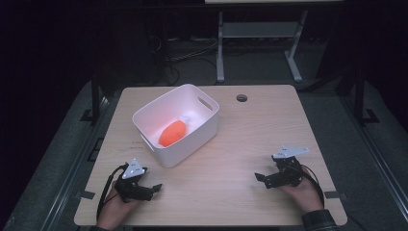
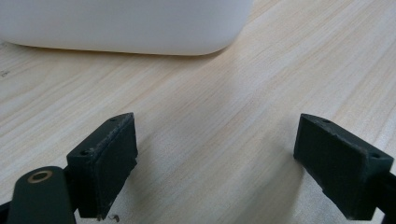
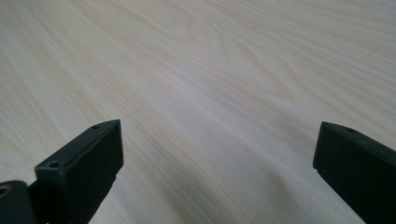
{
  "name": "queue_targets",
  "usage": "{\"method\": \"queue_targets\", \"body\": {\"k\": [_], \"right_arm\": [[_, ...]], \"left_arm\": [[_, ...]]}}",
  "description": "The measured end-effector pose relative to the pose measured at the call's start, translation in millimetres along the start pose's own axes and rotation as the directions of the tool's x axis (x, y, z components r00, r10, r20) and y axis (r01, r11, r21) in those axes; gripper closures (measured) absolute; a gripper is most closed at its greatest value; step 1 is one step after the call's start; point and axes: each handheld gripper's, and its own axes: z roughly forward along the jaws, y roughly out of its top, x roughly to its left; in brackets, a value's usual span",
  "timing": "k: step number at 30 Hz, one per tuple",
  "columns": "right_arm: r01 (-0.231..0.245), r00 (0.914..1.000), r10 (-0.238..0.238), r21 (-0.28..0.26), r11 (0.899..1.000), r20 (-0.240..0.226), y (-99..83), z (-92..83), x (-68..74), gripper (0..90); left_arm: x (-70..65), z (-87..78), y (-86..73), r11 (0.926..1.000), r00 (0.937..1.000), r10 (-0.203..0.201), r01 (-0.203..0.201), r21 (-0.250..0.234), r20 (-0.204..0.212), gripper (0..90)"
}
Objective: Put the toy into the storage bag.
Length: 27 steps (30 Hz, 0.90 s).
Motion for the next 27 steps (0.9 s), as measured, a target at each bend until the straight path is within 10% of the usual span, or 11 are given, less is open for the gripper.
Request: {"method": "queue_targets", "body": {"k": [27], "right_arm": [[-0.014, 0.9951, 0.011, 0.034, 0.999, 0.099, -31.8, -2.0, -3.6, 1.5]], "left_arm": [[-0.1, 0.0, 0.0, 1.0, 1.0, 0.0, 0.0, 0.0, 0.0, 12.5]]}}
